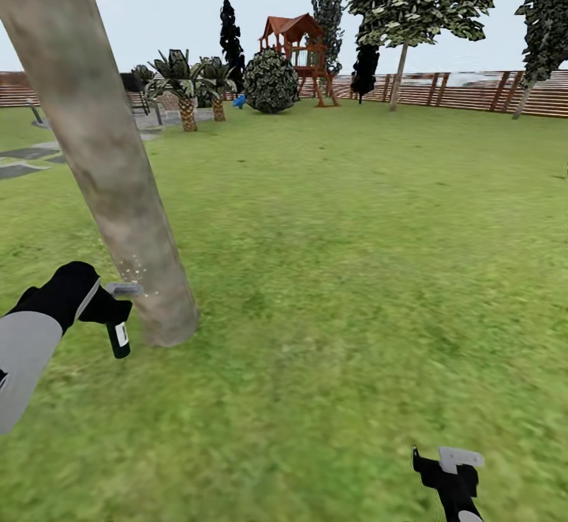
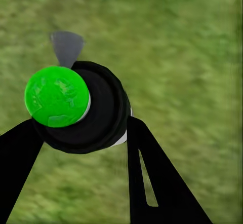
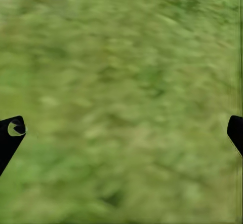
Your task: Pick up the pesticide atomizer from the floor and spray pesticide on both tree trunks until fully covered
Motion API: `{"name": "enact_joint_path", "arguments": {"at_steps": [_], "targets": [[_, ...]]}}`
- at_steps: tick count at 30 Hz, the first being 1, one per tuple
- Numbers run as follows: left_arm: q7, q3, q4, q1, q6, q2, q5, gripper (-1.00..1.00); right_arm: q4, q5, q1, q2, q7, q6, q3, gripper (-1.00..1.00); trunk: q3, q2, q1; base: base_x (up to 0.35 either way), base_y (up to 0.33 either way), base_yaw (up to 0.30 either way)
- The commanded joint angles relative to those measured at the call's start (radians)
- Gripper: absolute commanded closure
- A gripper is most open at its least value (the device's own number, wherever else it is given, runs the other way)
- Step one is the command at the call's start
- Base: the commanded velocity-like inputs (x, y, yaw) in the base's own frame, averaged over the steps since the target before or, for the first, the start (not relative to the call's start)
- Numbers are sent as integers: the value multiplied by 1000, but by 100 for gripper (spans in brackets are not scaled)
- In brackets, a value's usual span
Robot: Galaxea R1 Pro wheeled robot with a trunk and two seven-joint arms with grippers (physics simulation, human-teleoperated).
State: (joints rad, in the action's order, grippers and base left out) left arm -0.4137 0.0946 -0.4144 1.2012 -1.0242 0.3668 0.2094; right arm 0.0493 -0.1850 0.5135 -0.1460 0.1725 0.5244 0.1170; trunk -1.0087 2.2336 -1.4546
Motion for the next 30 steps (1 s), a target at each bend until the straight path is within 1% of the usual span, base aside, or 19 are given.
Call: {"name": "enact_joint_path", "arguments": {"at_steps": [1,8,14,20,24,27,30], "targets": [[-11,5,-1,1,-2,1,10,100,0,-8,0,0,2,2,9,-100,-1,0,0,-136,-258,0],[-11,5,-3,7,-1,1,11,100,0,-7,0,0,2,2,9,-100,-1,0,0,-211,-222,0],[-11,3,0,67,-1,2,11,100,0,-7,0,0,2,2,9,-100,-1,0,0,-229,-211,0],[-11,2,0,87,-1,1,11,100,0,-7,0,0,2,2,9,-100,-1,0,0,-197,-221,0],[-10,2,-1,91,-1,1,11,100,0,-7,0,0,2,2,9,-100,-1,0,0,2,-261,0],[-9,6,0,108,0,1,13,100,0,-7,0,0,2,2,9,-100,-1,0,0,209,-196,0],[-7,7,-1,111,1,1,14,100,0,-7,0,0,2,2,9,-100,-1,0,0,272,-147,0]]}}
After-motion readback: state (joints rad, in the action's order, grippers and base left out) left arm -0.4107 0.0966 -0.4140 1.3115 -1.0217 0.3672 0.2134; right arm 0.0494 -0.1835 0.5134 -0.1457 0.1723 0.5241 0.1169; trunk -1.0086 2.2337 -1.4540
